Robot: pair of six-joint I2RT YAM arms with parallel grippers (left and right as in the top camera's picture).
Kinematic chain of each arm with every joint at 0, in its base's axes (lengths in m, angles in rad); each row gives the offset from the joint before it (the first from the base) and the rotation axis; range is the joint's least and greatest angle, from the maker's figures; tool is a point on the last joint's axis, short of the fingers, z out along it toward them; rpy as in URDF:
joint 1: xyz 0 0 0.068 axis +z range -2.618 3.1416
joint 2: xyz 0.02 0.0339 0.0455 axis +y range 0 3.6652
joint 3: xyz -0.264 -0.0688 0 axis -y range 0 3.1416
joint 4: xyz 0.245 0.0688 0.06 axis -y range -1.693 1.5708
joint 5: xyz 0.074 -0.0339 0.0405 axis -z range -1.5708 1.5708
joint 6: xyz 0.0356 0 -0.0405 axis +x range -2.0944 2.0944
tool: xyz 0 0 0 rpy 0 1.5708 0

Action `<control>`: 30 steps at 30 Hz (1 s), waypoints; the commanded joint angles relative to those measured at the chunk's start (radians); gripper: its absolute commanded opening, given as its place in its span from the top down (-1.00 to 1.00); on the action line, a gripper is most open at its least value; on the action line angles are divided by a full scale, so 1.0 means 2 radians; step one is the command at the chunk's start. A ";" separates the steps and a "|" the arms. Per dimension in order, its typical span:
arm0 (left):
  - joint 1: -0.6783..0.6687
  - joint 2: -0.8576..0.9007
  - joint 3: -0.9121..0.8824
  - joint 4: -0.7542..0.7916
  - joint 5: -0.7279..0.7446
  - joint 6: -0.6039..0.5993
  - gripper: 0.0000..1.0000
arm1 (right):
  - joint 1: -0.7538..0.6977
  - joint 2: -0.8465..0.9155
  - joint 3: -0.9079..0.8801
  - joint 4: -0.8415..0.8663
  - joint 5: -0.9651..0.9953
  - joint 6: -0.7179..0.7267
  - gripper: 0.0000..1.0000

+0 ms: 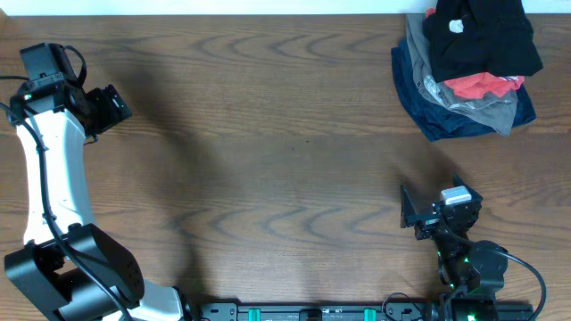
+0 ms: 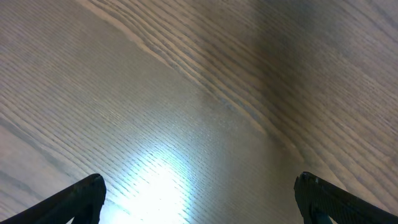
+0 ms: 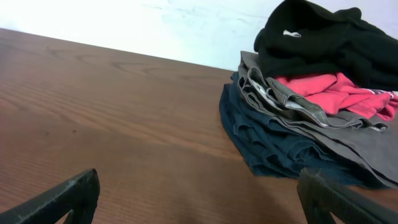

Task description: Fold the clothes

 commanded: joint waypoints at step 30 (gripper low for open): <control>-0.073 -0.357 -0.266 0.308 0.143 0.071 -0.96 | -0.011 -0.004 -0.001 -0.002 -0.002 0.009 -0.98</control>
